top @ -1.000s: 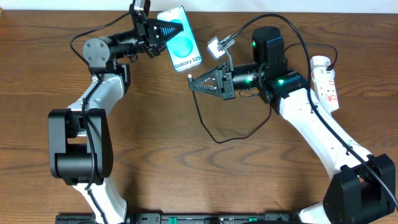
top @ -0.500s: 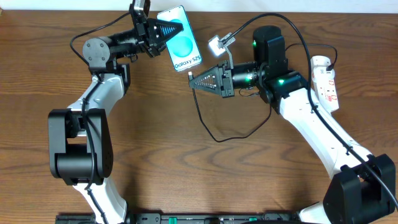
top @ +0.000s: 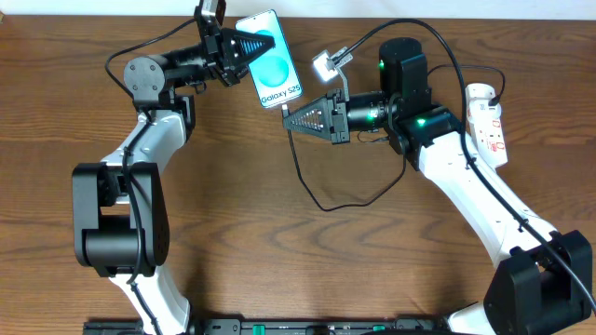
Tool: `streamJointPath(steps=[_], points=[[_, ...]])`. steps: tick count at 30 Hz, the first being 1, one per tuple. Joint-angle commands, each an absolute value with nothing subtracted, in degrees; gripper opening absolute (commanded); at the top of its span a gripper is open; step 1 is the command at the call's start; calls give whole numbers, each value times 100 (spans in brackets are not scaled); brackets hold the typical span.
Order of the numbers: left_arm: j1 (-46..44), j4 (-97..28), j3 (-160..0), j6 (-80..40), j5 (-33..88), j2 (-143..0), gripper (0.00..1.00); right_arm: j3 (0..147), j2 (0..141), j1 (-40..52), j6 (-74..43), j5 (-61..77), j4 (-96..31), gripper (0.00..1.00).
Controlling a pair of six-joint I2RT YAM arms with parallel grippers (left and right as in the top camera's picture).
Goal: Plug charger to phone and switch on socket
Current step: 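Align the plug tip with the phone's bottom port, left holding phone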
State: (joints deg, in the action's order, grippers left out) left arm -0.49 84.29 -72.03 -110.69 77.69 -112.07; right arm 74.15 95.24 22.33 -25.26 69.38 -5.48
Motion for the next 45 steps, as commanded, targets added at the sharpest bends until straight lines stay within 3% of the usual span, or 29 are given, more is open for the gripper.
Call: streamJointPath(steps=[1, 45], points=[[-47, 8521, -7286, -10956, 7760, -11185, 7, 7483, 9483, 2237, -2569, 6930, -532, 1], [-47, 8523, -7286, -10914, 7797, -11185, 7, 7483, 9483, 2281, -2801, 6692, -539, 1]])
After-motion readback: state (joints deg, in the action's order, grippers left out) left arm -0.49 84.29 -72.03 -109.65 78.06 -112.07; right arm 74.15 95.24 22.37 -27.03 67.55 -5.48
